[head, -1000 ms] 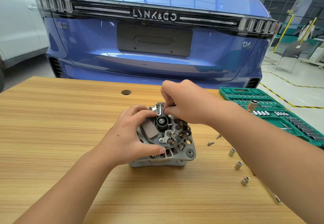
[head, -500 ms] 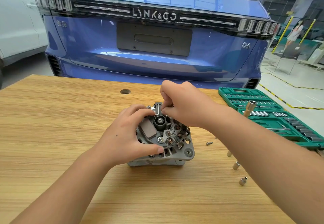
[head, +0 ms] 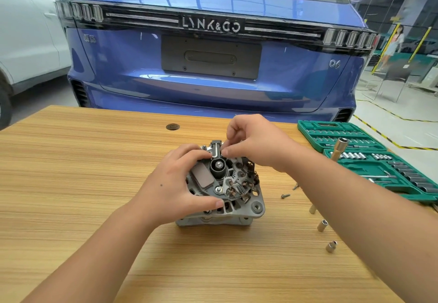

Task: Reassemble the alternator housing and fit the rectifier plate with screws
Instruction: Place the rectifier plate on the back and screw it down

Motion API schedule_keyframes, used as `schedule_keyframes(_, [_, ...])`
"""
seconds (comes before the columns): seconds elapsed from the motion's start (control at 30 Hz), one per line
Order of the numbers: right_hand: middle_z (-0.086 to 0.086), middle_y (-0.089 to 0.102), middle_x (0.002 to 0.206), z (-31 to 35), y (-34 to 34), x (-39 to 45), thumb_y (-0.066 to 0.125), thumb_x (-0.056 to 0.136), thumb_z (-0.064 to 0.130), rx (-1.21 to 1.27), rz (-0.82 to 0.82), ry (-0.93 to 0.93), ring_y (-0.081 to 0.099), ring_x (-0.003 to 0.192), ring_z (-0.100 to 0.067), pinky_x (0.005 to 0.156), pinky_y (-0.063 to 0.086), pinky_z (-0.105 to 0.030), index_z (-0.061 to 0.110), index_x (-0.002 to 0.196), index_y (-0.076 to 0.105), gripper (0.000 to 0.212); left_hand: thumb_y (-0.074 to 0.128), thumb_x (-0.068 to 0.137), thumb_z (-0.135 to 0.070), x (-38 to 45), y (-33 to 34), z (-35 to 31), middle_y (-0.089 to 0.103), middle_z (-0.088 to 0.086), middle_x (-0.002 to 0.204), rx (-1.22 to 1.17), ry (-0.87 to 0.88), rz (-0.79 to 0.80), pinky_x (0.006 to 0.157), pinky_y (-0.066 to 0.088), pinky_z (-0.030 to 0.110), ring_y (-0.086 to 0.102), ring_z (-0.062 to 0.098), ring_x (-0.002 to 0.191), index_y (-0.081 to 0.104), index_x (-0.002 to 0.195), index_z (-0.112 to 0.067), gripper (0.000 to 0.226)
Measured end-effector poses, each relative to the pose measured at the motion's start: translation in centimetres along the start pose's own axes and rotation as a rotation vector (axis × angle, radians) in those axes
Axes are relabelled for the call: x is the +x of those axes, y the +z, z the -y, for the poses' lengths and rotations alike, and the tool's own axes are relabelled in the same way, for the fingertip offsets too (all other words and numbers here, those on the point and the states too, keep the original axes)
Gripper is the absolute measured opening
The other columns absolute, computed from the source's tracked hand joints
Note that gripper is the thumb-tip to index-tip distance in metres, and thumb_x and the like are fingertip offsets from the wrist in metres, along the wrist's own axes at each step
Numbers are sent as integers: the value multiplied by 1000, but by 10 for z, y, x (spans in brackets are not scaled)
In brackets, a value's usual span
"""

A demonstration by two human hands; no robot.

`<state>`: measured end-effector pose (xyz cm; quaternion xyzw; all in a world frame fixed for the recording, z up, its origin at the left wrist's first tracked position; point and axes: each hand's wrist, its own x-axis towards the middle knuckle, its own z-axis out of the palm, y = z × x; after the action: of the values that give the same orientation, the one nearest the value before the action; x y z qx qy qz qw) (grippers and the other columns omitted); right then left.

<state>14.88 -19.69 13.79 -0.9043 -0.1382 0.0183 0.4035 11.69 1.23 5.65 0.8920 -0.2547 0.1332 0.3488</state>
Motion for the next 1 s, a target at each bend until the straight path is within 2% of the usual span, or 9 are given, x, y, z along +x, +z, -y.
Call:
schedule_keyframes(0.1, [3, 78, 80, 1, 0, 4, 80, 79, -2, 90, 33, 77, 70, 69, -7, 69, 52, -30, 14, 85, 57, 29, 74, 50, -77, -1, 0, 0, 39, -35, 130, -3, -5, 5, 97, 32, 16, 39, 0, 125, 45, 123, -55, 81])
schedule_keyframes(0.23, [-2, 78, 84, 8, -4, 7, 84, 74, 4, -4, 20, 158, 71, 86, -26, 81, 54, -47, 13, 85, 62, 27, 73, 50, -76, -1, 1, 0, 41, -25, 136, -8, -18, 9, 101, 36, 29, 39, 4, 128, 45, 124, -53, 82])
schedule_keyframes(0.27, [-5, 76, 87, 10, -4, 7, 86, 73, 9, -58, 10, 161, 69, 86, -28, 79, 54, -45, 13, 84, 63, 26, 73, 50, -76, -1, 1, 0, 42, -25, 137, -11, -18, 9, 102, 37, 30, 39, 4, 129, 46, 124, -53, 82])
schedule_keyframes(0.37, [0, 67, 74, 18, -2, 7, 87, 75, 17, -215, -2, 132, 58, 67, -17, 59, 45, -30, 17, 79, 65, 22, 74, 51, -76, -1, 2, 2, 42, -24, 136, -16, -18, 8, 103, 36, 28, 39, 3, 128, 46, 125, -52, 82])
schedule_keyframes(0.53, [3, 65, 70, 27, -2, 6, 85, 80, 18, -330, 20, 121, 56, 61, -12, 53, 38, -25, 20, 77, 65, 20, 71, 50, -78, -1, 3, 2, 40, -28, 133, -10, -20, -1, 97, 32, 19, 37, 1, 125, 49, 127, -49, 86])
schedule_keyframes(0.63, [4, 69, 78, 31, -3, 8, 85, 80, 21, -374, 43, 118, 62, 70, -13, 57, 43, -26, 22, 81, 70, 15, 71, 50, -78, -1, 4, 2, 40, -28, 133, 3, -18, 1, 96, 35, 25, 38, 2, 124, 47, 126, -51, 84])
schedule_keyframes(0.8, [1, 74, 88, 24, -7, 11, 87, 76, 23, -294, 56, 135, 68, 87, -19, 76, 57, -35, 24, 86, 74, 16, 73, 51, -76, -1, 5, 2, 40, -26, 136, -10, -30, -2, 99, 36, 28, 37, 3, 127, 45, 126, -53, 83])
schedule_keyframes(0.9, [-3, 74, 92, 20, -10, 13, 87, 76, 19, -197, 57, 173, 68, 91, -22, 73, 58, -33, 23, 83, 77, 12, 72, 51, -77, -1, 5, 2, 40, -27, 135, -9, -25, 0, 100, 40, 33, 37, 4, 127, 43, 124, -55, 82])
schedule_keyframes(1.0, [-3, 74, 89, 20, -9, 15, 87, 76, 18, -200, 55, 181, 68, 88, -22, 70, 58, -32, 23, 79, 77, 12, 72, 52, -78, -1, 6, 3, 39, -27, 137, -8, -33, 0, 103, 42, 36, 37, 5, 130, 47, 129, -51, 86])
